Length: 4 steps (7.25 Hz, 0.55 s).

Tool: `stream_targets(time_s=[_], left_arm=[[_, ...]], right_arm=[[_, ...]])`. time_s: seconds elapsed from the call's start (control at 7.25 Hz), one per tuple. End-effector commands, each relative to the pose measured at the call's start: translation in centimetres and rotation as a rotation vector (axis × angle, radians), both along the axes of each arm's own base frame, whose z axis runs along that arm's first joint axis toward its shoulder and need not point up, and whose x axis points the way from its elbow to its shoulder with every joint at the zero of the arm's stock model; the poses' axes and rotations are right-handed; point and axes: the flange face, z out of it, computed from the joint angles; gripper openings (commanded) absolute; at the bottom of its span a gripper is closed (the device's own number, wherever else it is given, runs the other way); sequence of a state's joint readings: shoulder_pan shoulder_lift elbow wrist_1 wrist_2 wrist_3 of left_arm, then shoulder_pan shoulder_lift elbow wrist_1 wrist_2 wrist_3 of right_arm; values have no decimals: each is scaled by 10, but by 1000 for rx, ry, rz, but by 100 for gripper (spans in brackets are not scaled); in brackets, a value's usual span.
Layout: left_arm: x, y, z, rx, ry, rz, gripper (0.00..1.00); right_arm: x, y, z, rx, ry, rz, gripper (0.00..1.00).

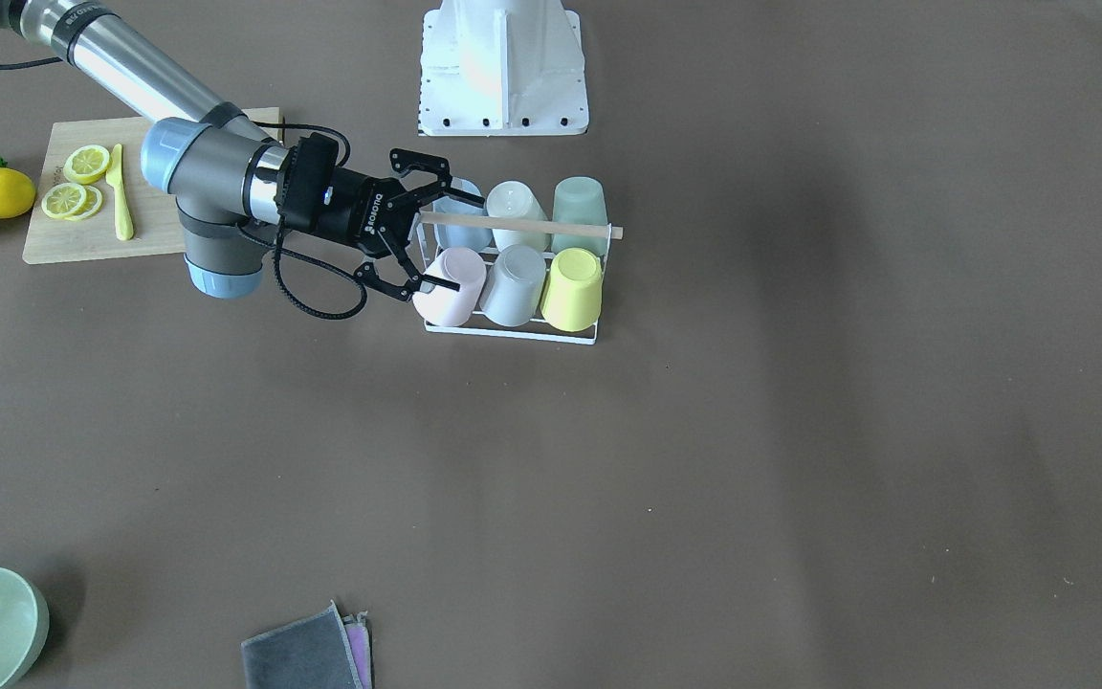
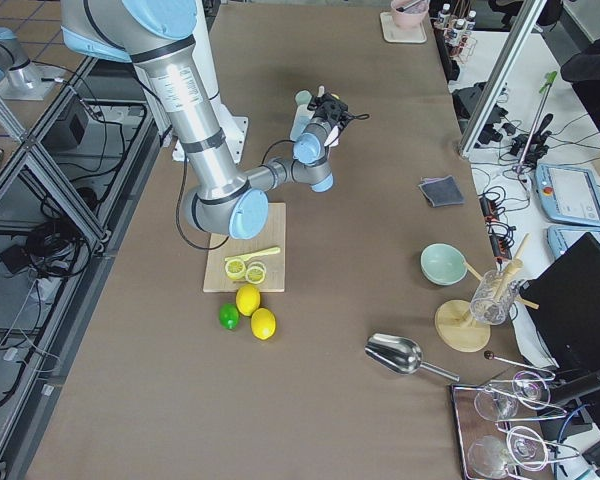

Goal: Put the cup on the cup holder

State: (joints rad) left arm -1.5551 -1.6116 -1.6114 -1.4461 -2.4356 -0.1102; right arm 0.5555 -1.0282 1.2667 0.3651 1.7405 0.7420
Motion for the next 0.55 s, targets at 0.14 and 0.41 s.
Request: stream_targets(time_s=[0.14, 0.41], left_arm=[[-11, 34, 13, -8, -31, 37, 99], [-9, 40, 16, -13, -34, 42, 99]], right_arm=[[32, -30, 7, -1, 18, 60, 100], [87, -85, 20, -88, 155, 144, 100]])
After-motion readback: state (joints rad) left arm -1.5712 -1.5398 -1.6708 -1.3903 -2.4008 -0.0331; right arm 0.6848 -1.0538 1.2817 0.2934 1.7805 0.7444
